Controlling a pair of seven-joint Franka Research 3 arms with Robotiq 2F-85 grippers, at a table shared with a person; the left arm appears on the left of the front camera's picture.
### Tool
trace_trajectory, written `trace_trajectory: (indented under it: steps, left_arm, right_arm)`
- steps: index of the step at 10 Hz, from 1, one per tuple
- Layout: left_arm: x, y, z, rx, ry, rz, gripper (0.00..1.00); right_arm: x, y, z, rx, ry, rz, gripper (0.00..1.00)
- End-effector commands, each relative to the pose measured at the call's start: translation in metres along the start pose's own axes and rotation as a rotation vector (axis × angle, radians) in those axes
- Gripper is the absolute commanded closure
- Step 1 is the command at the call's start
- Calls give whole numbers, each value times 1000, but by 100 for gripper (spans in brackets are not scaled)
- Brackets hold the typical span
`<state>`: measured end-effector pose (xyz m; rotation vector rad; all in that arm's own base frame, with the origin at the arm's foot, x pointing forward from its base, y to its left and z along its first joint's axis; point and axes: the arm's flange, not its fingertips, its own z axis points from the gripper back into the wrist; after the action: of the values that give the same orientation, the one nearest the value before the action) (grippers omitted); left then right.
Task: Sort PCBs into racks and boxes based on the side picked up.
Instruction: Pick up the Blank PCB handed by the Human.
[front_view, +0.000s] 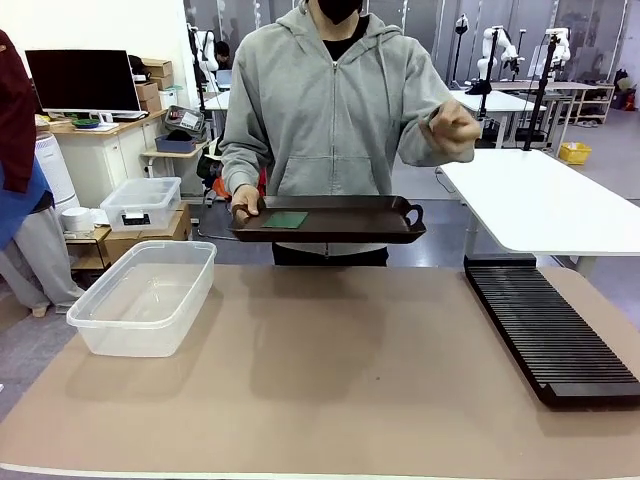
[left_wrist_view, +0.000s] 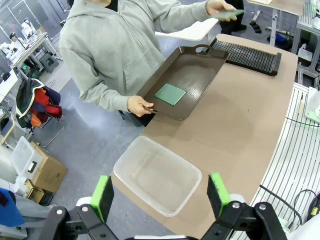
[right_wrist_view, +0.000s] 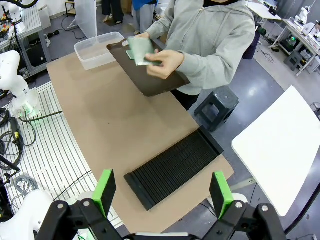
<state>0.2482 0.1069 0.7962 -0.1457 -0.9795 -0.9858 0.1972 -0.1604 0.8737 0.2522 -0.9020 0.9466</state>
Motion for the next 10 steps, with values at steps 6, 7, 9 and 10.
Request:
trace_trajectory:
  steps: [6,7,9,10]
  left_arm:
    - [-1,0,0,-5,-6,-7,0]
    - [-1,0,0,-5,-6,-7,0]
    - [-1,0,0,-5,-6,-7,0]
    - [-1,0,0,-5,-6,-7,0]
  right_arm:
    - [0,1,1,1,1,2,0]
    - [0,1,1,1,1,2,0]
    - [0,1,1,1,1,2,0]
    - [0,1,1,1,1,2,0]
